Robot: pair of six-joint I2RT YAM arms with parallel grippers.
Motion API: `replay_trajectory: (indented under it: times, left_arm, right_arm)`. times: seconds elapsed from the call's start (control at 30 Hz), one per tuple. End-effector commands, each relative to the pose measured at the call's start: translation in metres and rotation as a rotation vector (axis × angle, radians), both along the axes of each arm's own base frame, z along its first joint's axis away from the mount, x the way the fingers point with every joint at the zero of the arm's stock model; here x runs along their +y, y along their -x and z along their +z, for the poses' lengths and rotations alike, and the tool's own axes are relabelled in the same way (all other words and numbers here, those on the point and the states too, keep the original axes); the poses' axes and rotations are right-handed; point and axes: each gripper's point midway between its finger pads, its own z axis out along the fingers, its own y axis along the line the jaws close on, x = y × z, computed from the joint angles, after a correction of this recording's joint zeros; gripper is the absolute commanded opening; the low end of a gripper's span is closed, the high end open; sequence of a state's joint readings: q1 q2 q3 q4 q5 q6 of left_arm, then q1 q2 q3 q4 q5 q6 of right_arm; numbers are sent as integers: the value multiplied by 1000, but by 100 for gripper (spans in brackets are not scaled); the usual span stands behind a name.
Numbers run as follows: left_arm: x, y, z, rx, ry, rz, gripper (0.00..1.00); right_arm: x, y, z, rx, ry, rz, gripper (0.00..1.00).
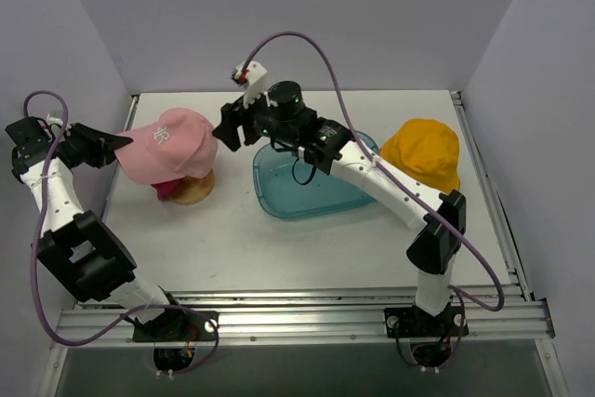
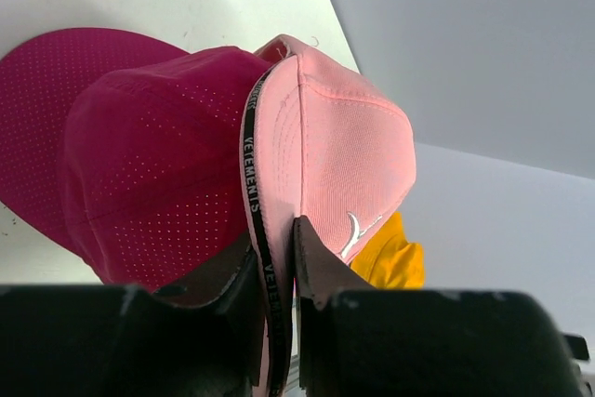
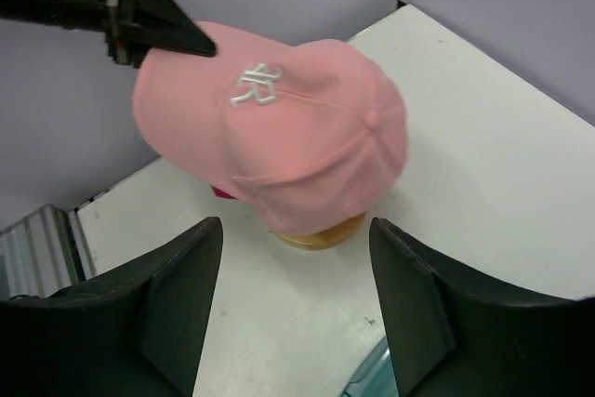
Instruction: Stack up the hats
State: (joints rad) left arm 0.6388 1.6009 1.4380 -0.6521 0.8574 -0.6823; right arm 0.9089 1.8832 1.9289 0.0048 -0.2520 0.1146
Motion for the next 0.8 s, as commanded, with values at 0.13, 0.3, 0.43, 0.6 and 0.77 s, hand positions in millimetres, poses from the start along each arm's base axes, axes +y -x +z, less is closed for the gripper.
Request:
replay_trajectory:
  times: [0.13,0.3,0.43,0.6,0.77]
  left_arm:
    - [22,2,-68,116,2,34,3]
    - [30,2,-97,180,-62,33,4]
    - [24,-4,-115,259,-153,-5,6]
    - [10,-13,-142,345,-213,-63,7]
    - [12,-12,-155,366,-246,-55,7]
  right_arm:
    - [-42,-16,22,-43,-99,-35,61]
    - [-52,-24,-2,-17,-62,-49,61]
    - [-54,-32,-17,0,-54,-46,61]
    - [-51,-37,-32,25,-45,-45,61]
    - [-48,-45,-42,59,-59,-69,61]
